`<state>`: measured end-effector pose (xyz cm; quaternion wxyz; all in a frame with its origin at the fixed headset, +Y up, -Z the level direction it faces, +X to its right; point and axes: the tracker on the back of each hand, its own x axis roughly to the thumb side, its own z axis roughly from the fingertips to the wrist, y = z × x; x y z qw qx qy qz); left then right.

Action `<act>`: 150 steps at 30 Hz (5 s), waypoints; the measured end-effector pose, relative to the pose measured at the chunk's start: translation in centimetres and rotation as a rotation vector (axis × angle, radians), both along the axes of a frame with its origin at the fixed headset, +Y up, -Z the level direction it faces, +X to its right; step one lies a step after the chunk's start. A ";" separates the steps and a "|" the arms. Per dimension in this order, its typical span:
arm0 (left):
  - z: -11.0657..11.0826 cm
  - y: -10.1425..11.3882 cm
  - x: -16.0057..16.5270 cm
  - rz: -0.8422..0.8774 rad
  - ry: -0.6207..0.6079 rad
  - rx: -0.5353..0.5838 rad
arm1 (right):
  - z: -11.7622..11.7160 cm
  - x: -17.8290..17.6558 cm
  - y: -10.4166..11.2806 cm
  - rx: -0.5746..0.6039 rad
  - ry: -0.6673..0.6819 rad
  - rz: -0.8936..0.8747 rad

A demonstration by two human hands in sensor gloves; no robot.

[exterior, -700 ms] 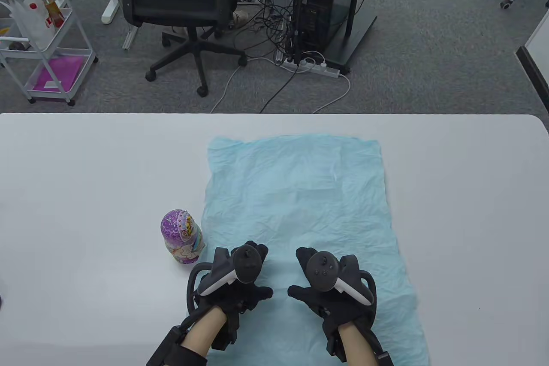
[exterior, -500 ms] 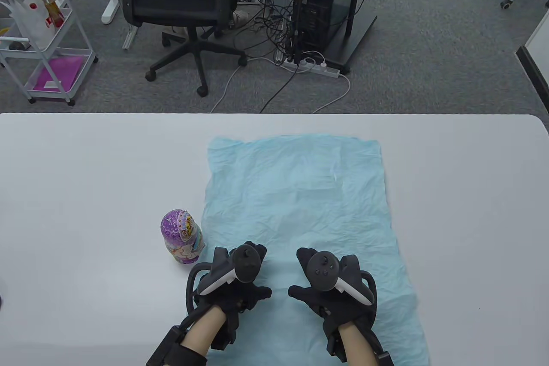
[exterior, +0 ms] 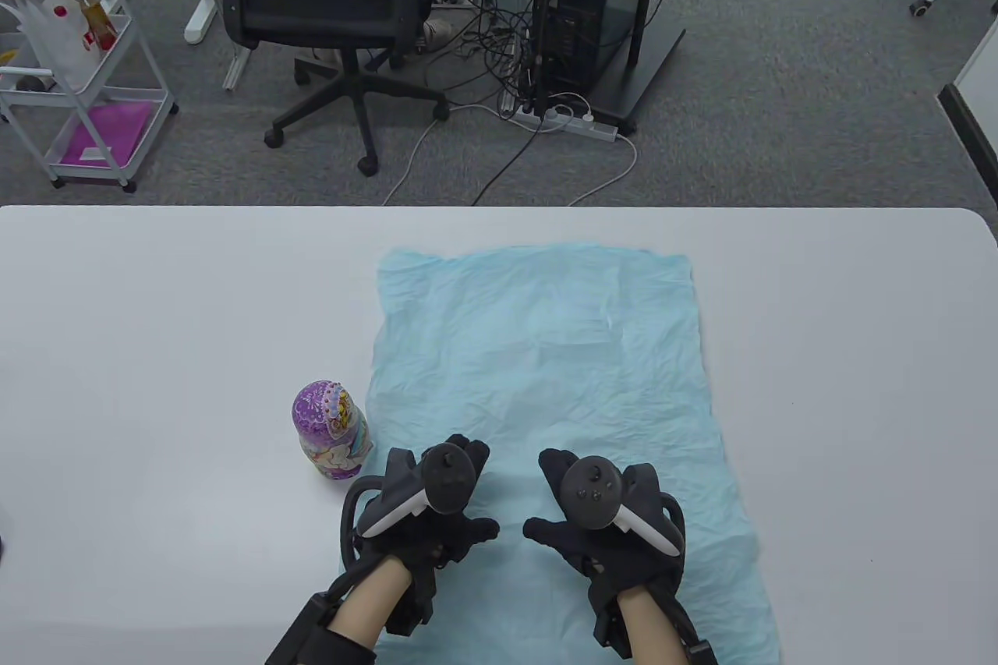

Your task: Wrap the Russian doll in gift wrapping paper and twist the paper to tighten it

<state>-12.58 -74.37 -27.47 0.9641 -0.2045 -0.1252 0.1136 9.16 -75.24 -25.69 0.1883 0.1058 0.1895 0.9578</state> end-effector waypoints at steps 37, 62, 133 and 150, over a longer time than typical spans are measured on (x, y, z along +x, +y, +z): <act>-0.8 3.7 -18.3 0.497 0.553 0.222 | -0.1 0.9 0.3 0.000 -0.004 -0.033; -3.4 -4.3 -18.1 0.765 0.495 -0.163 | -0.1 1.1 0.2 -0.032 -0.014 -0.035; -8.3 2.4 11.4 -0.465 0.001 0.308 | -0.3 1.8 -0.4 -0.055 0.005 -0.067; -8.7 0.4 12.5 -0.547 -0.017 0.238 | -0.4 1.9 -0.3 -0.060 -0.003 -0.050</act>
